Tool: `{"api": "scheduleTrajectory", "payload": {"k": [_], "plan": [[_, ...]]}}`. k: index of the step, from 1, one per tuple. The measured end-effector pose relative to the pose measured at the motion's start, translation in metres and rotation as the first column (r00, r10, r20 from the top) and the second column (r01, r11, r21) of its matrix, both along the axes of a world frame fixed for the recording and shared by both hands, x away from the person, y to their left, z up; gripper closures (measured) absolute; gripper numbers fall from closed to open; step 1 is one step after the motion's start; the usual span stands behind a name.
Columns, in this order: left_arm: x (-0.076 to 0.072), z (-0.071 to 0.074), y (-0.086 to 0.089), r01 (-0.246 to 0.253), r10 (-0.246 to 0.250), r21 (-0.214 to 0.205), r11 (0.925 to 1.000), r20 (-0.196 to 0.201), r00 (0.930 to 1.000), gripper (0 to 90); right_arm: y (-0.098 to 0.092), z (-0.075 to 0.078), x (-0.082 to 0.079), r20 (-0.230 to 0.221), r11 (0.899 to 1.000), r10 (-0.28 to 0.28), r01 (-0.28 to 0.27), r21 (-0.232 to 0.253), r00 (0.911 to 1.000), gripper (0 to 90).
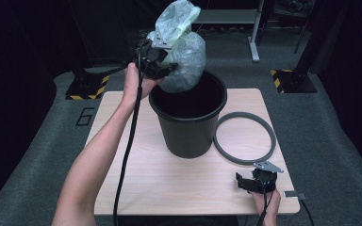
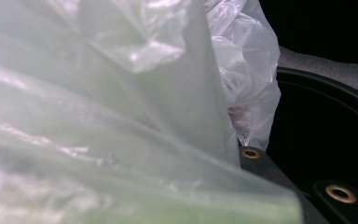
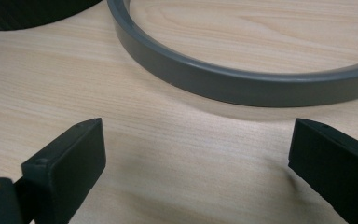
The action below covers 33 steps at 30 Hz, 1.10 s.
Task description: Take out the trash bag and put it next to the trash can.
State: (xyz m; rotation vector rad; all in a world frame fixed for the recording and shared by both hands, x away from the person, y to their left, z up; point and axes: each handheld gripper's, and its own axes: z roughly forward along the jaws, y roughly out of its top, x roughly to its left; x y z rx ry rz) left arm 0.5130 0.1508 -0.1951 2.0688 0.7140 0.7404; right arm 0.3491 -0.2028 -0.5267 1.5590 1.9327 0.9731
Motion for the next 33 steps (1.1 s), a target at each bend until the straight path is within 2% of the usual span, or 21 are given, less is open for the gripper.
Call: {"api": "scheduleTrajectory", "payload": {"k": [7, 15, 21, 25, 31, 32, 33], "plan": [[0.001, 0.003, 0.012, -0.033, 0.033, -0.020, 0.9993, 0.019, 0.9993, 84.9, -0.001, 0.000, 0.000, -0.001, 1.000, -0.008, 0.008, 0.012, 1.0000, 2.9], [0.001, 0.009, 0.028, -0.074, 0.075, -0.038, 0.9966, 0.043, 0.9962, 85.3, -0.001, 0.000, 0.001, 0.001, 1.000, -0.012, 0.012, 0.005, 0.9999, 2.9], [0.001, 0.011, 0.041, -0.116, 0.118, -0.033, 0.9927, 0.060, 0.9912, 85.3, -0.002, 0.000, 0.001, 0.000, 1.000, -0.015, 0.015, 0.012, 0.9999, 3.0], [0.001, 0.008, 0.049, -0.143, 0.144, -0.015, 0.9896, 0.074, 0.9868, 85.4, -0.002, 0.000, 0.001, -0.003, 1.000, -0.020, 0.020, 0.004, 0.9998, 3.8], [0.008, -0.005, 0.070, -0.194, 0.195, -0.016, 0.9808, 0.054, 0.9794, 85.3, 0.000, -0.001, 0.001, -0.007, 1.000, -0.028, 0.028, -0.008, 0.9996, 4.0], [0.009, -0.007, 0.073, -0.202, 0.203, -0.020, 0.9792, 0.050, 0.9780, 85.3, 0.001, -0.001, 0.001, -0.016, 1.000, -0.026, 0.026, -0.012, 0.9995, 4.0], [0.011, -0.009, 0.079, -0.209, 0.210, -0.039, 0.9772, 0.030, 0.9772, 85.3, 0.001, -0.001, 0.002, -0.023, 1.000, -0.025, 0.025, -0.018, 0.9994, 4.0]]}}
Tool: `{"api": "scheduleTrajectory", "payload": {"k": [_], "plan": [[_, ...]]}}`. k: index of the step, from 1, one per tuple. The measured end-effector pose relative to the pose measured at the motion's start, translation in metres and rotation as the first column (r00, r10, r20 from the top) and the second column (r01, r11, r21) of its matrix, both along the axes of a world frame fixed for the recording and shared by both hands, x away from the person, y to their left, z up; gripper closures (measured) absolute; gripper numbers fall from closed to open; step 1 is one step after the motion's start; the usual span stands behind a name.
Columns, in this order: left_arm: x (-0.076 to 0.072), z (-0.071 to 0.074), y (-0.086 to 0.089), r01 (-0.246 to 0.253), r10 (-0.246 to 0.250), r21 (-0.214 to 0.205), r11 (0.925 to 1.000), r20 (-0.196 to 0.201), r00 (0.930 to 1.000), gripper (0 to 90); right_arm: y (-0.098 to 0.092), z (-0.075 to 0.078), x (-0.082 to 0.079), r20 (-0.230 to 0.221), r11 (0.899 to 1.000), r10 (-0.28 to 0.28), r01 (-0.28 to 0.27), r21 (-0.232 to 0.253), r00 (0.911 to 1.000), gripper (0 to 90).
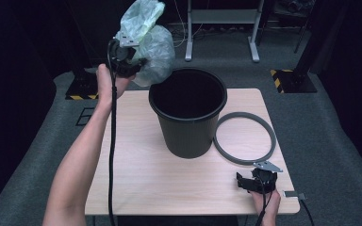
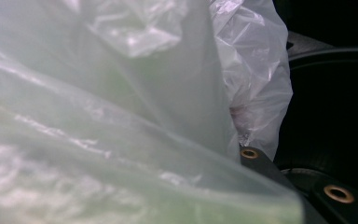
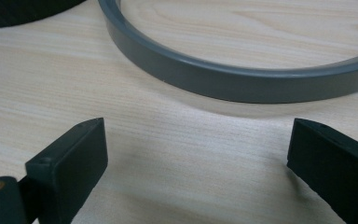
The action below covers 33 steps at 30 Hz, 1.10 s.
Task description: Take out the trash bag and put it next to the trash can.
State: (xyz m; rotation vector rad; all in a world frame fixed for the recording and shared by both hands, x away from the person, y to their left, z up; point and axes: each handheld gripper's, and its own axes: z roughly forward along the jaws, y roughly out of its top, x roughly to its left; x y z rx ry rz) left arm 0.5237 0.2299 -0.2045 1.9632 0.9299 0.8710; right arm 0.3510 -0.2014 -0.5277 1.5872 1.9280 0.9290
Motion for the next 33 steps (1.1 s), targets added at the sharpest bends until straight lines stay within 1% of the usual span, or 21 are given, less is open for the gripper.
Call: {"api": "scheduleTrajectory", "payload": {"k": [5, 6, 7, 9, 11, 12, 14, 16, 17, 19, 21, 27, 30, 33], "plan": [[0.002, -0.006, 0.016, -0.028, 0.028, -0.018, 0.9994, -0.007, 0.9996, 85.4, 0.005, -0.001, 0.002, -0.025, 0.999, 0.006, -0.007, -0.042, 0.9997, 4.2], [0.002, -0.007, 0.019, -0.031, 0.031, -0.020, 0.9993, -0.009, 0.9995, 85.4, 0.006, -0.001, 0.002, -0.025, 0.998, 0.008, -0.009, -0.055, 0.9997, 4.1], [0.002, -0.008, 0.022, -0.036, 0.035, -0.024, 0.9991, -0.011, 0.9993, 85.4, 0.006, -0.001, 0.002, -0.027, 0.998, 0.010, -0.011, -0.057, 0.9996, 4.0], [0.003, -0.010, 0.026, -0.046, 0.046, -0.024, 0.9987, -0.014, 0.9989, 85.3, 0.006, -0.001, 0.002, -0.026, 0.998, 0.008, -0.010, -0.056, 0.9996, 4.0], [0.004, -0.012, 0.030, -0.059, 0.059, -0.011, 0.9982, -0.017, 0.9981, 85.4, 0.006, -0.001, 0.002, -0.029, 0.998, 0.006, -0.008, -0.055, 0.9996, 3.8], [0.005, -0.014, 0.032, -0.065, 0.065, -0.011, 0.9978, -0.028, 0.9975, 85.4, 0.006, -0.001, 0.002, -0.028, 0.998, 0.007, -0.009, -0.057, 0.9996, 3.8], [0.007, -0.018, 0.033, -0.077, 0.077, -0.004, 0.9970, -0.029, 0.9966, 85.4, 0.006, -0.001, 0.002, -0.029, 0.998, 0.007, -0.009, -0.057, 0.9995, 3.7], [0.008, -0.024, 0.035, -0.082, 0.082, -0.002, 0.9966, -0.040, 0.9958, 85.4, 0.006, -0.001, 0.002, -0.029, 0.998, 0.008, -0.009, -0.058, 0.9995, 3.7], [0.009, -0.027, 0.036, -0.085, 0.085, 0.003, 0.9964, -0.045, 0.9954, 85.4, 0.006, -0.001, 0.002, -0.029, 0.998, 0.008, -0.009, -0.058, 0.9995, 3.7], [0.012, -0.032, 0.038, -0.090, 0.089, -0.003, 0.9960, -0.060, 0.9942, 85.4, 0.006, -0.001, 0.002, -0.029, 0.998, 0.008, -0.010, -0.058, 0.9995, 3.7], [0.013, -0.034, 0.039, -0.094, 0.094, 0.001, 0.9956, -0.057, 0.9939, 85.4, 0.006, -0.001, 0.002, -0.029, 0.998, 0.008, -0.010, -0.058, 0.9995, 3.7], [0.015, -0.046, 0.041, -0.101, 0.101, 0.008, 0.9949, -0.075, 0.9920, 85.4, 0.006, -0.001, 0.002, -0.029, 0.998, 0.008, -0.010, -0.059, 0.9995, 3.7], [0.017, -0.050, 0.044, -0.102, 0.101, -0.008, 0.9947, -0.091, 0.9907, 85.4, 0.006, -0.001, 0.003, -0.029, 0.998, 0.008, -0.010, -0.059, 0.9996, 3.7], [0.017, -0.053, 0.044, -0.103, 0.102, 0.000, 0.9947, -0.090, 0.9907, 85.3, 0.006, -0.001, 0.003, -0.029, 0.998, 0.008, -0.010, -0.059, 0.9995, 3.7]]}}
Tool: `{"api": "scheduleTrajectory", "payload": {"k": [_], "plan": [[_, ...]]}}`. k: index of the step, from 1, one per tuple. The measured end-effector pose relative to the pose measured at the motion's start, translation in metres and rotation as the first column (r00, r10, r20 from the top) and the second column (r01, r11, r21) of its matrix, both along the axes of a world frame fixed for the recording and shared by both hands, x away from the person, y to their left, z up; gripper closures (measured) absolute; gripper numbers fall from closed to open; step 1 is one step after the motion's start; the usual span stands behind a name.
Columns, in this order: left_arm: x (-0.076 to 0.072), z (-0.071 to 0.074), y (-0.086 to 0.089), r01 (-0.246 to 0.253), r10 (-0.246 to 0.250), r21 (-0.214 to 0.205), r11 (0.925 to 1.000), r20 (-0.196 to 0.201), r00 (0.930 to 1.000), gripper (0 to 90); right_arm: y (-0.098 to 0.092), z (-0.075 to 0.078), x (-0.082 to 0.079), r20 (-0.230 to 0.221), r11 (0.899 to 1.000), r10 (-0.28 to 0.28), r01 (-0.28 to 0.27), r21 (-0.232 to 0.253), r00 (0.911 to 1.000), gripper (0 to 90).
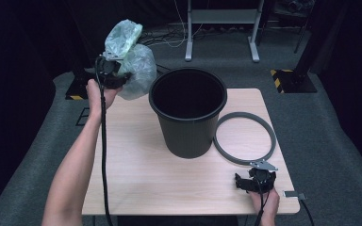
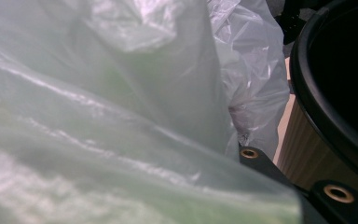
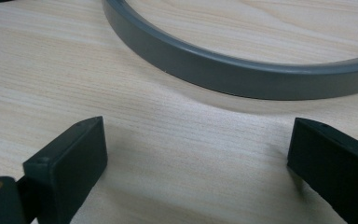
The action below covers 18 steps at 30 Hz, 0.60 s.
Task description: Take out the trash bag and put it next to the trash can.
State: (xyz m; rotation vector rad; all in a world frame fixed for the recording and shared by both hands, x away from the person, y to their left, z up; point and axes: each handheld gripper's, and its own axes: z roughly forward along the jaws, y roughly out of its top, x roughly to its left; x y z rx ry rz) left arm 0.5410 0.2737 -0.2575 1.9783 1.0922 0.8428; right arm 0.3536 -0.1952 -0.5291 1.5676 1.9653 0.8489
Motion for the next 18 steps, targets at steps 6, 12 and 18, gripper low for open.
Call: {"api": "scheduleTrajectory", "payload": {"k": [6, 12, 18], "plan": [[0.001, -0.010, 0.002, 0.000, 0.000, -0.006, 1.0000, -0.012, 0.9999, 85.3, 0.000, 0.000, 0.000, 0.002, 1.000, 0.000, 0.000, 0.000, 1.0000, 3.7], [0.001, -0.019, 0.003, 0.001, -0.001, -0.012, 0.9999, -0.027, 0.9996, 85.3, 0.000, 0.000, 0.000, 0.001, 1.000, -0.002, 0.002, 0.000, 1.0000, 3.8], [0.003, -0.032, 0.003, 0.003, -0.004, -0.023, 0.9997, -0.039, 0.9992, 85.3, 0.000, 0.000, 0.000, 0.001, 1.000, -0.002, 0.002, 0.000, 1.0000, 3.8]]}}
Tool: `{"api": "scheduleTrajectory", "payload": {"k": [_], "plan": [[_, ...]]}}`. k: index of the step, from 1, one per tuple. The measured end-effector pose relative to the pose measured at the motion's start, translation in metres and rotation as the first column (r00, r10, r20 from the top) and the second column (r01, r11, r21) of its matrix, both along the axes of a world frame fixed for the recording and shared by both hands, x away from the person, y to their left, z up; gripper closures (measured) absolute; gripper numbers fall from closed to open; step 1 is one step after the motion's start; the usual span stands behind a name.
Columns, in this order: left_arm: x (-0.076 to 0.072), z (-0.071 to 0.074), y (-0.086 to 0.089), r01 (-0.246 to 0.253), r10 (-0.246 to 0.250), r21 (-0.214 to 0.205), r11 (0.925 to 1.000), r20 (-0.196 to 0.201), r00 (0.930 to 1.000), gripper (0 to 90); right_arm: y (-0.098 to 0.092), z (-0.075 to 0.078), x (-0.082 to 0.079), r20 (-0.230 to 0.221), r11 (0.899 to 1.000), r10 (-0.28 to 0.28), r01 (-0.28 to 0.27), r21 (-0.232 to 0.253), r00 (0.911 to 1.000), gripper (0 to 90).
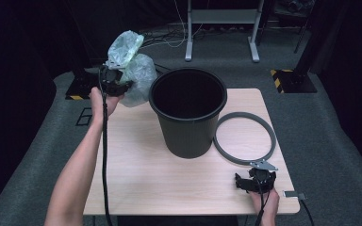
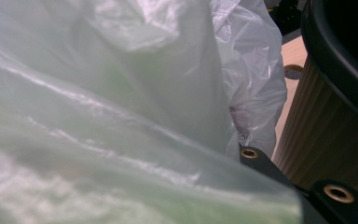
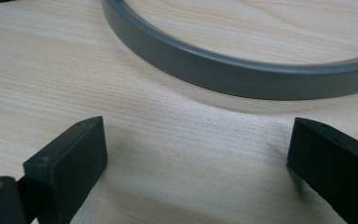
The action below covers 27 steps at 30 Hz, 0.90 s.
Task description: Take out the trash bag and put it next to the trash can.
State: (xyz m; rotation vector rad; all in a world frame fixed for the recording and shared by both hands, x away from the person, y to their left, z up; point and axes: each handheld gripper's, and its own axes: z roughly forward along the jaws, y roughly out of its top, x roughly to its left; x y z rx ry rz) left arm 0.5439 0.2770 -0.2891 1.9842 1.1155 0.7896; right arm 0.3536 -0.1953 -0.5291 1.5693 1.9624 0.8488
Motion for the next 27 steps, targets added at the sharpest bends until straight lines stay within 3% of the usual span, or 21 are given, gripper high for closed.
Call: {"api": "scheduleTrajectory", "payload": {"k": [27], "plan": [[0.005, -0.064, -0.004, 0.016, -0.019, -0.024, 0.9996, -0.100, 0.9948, 85.3, 0.000, 0.000, 0.000, 0.002, 1.000, -0.003, 0.003, -0.002, 1.0000, 4.1]]}}
